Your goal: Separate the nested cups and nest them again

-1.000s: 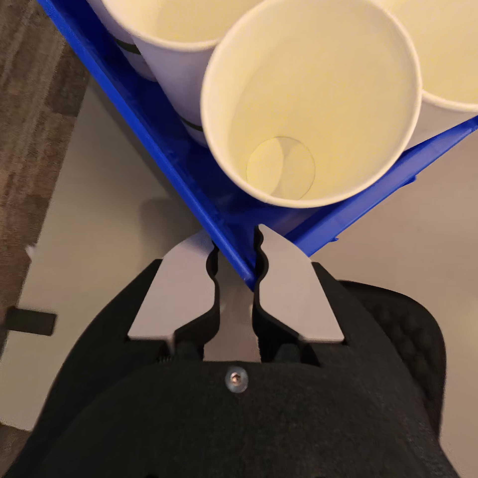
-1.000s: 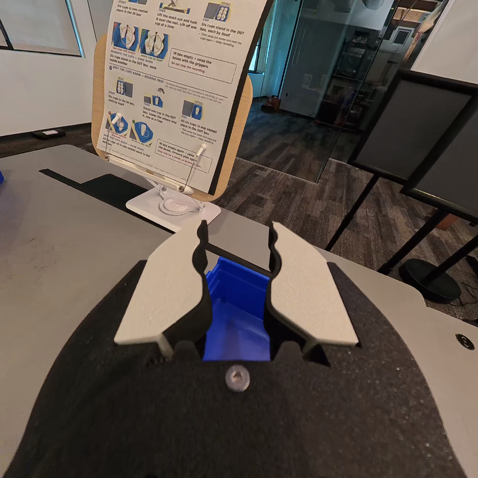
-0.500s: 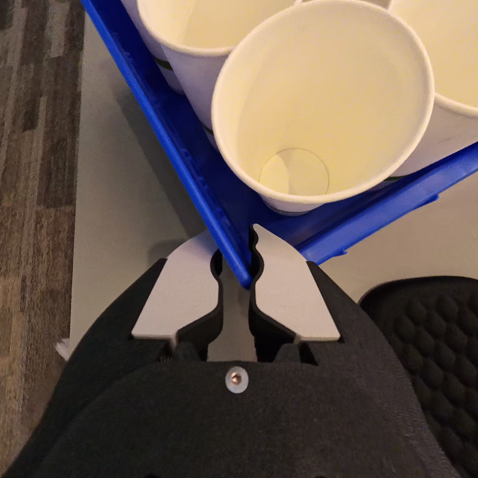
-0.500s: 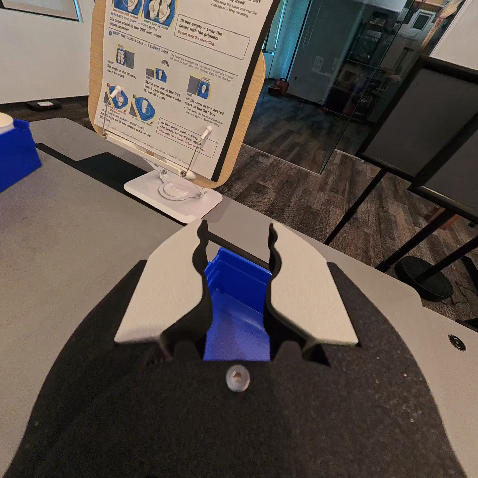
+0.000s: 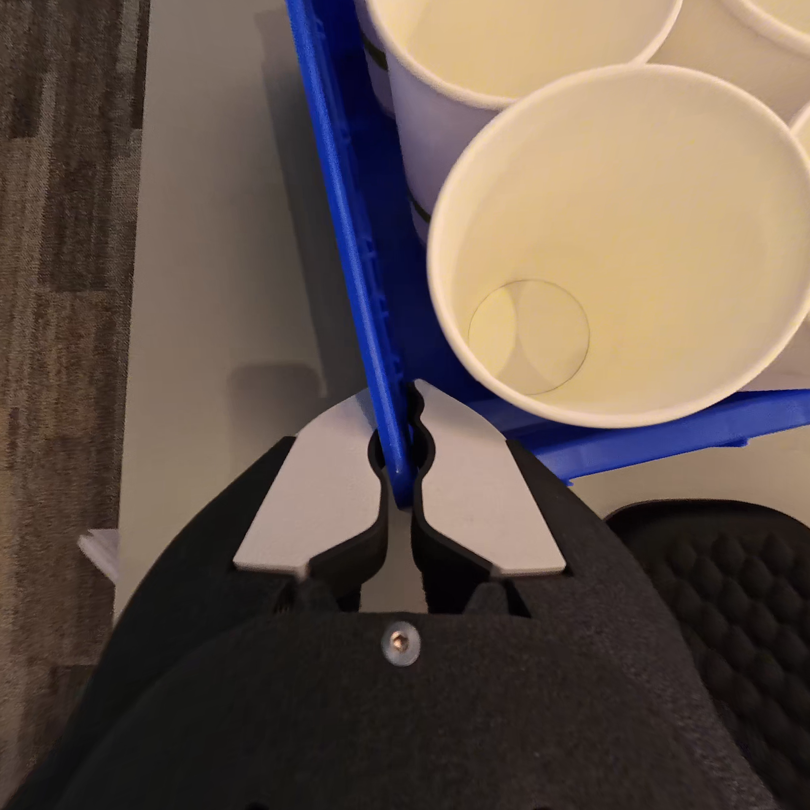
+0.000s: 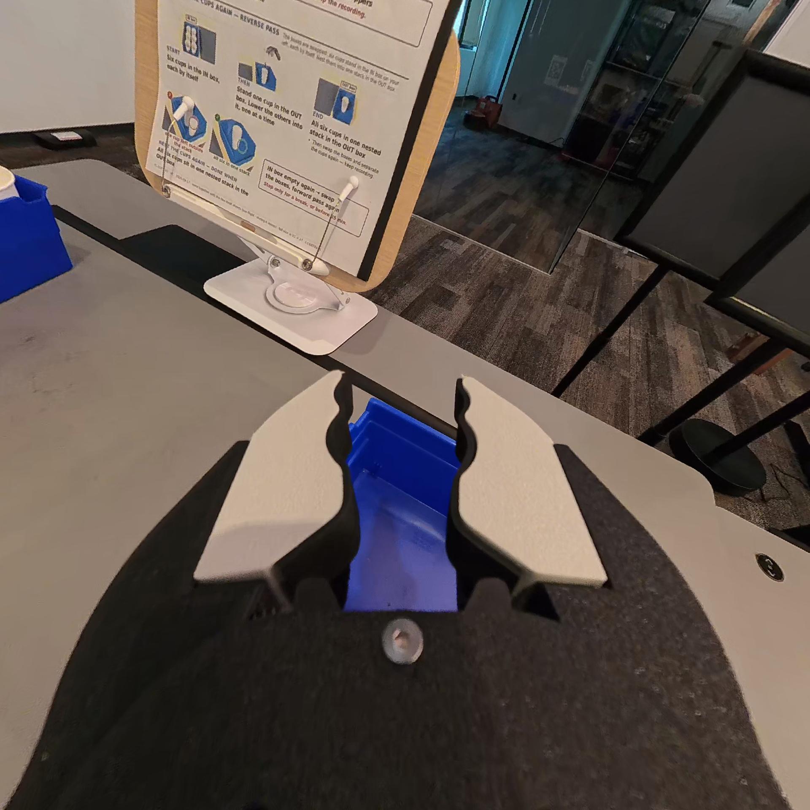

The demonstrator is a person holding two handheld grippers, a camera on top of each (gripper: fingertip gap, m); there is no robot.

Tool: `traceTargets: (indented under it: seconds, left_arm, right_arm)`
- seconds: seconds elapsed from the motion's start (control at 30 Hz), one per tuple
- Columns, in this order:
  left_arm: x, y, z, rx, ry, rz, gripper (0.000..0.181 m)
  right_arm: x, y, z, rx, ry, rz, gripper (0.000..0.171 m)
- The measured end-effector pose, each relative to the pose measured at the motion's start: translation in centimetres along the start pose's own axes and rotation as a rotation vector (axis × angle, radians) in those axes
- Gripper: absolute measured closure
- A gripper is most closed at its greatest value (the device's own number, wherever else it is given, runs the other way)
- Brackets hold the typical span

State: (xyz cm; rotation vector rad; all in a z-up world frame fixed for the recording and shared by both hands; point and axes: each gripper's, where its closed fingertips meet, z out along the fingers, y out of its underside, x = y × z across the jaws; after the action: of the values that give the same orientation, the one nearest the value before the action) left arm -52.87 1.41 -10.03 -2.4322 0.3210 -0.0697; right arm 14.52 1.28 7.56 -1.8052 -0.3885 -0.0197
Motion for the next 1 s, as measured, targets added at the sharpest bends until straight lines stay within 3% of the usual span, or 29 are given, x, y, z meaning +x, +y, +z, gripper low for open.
traceTargets:
  seconds: [0.27,0.53,1.0]
  left_arm:
    - [1.0,0.3,-0.2,-0.014,0.070,0.163,0.174]
    - [0.3,0.3,-0.3,0.031,0.128,0.030,0.176]
    - [0.3,-0.2,0.1,0.038,0.139,0.035,0.176]
  right_arm:
    - [-0.4,0.3,0.2,-0.020,-0.011,-0.018,0.127]
    - [-0.3,1.0,0.5,-0.048,-0.020,-0.021,0.127]
    - [-0.4,1.5,0.6,-0.072,-0.030,-0.020,0.127]
